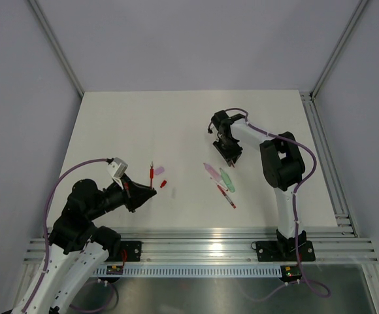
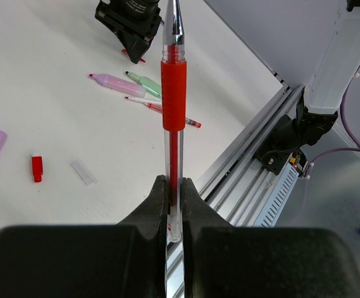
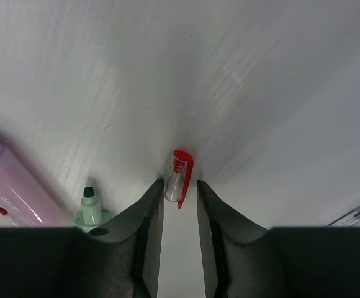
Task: Insert the pens into the pen caps
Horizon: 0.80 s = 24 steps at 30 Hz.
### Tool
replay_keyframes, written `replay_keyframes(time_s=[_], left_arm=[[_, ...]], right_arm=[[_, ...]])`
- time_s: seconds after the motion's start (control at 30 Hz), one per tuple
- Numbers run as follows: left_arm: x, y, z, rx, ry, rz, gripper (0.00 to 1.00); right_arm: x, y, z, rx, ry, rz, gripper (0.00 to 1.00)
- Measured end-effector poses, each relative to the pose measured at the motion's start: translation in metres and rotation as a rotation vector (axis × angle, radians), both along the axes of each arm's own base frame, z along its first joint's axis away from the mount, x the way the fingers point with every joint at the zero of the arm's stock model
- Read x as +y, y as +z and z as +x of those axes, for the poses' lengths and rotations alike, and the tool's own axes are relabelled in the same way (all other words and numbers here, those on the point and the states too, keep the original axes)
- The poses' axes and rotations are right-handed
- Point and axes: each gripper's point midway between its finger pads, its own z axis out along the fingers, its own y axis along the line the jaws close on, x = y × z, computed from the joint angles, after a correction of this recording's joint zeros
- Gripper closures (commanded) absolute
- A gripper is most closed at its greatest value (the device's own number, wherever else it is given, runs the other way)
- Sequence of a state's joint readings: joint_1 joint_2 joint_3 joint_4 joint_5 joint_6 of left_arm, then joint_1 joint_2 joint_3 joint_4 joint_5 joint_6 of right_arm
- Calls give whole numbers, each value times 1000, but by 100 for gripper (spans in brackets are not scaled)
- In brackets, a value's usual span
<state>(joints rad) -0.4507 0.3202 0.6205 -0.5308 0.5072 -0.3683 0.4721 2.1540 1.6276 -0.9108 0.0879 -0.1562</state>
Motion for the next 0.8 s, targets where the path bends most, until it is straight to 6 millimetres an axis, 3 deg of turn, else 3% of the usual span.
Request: replay_keyframes(time_s=[0.37,0.8], left_arm=[[0,0,0,0,0,0,100],[0,0,0,0,0,-1,100]], right_arm=[[-5,1,8,-37,-26,-24,64],[-2,2,20,-71,-32,-33,71]])
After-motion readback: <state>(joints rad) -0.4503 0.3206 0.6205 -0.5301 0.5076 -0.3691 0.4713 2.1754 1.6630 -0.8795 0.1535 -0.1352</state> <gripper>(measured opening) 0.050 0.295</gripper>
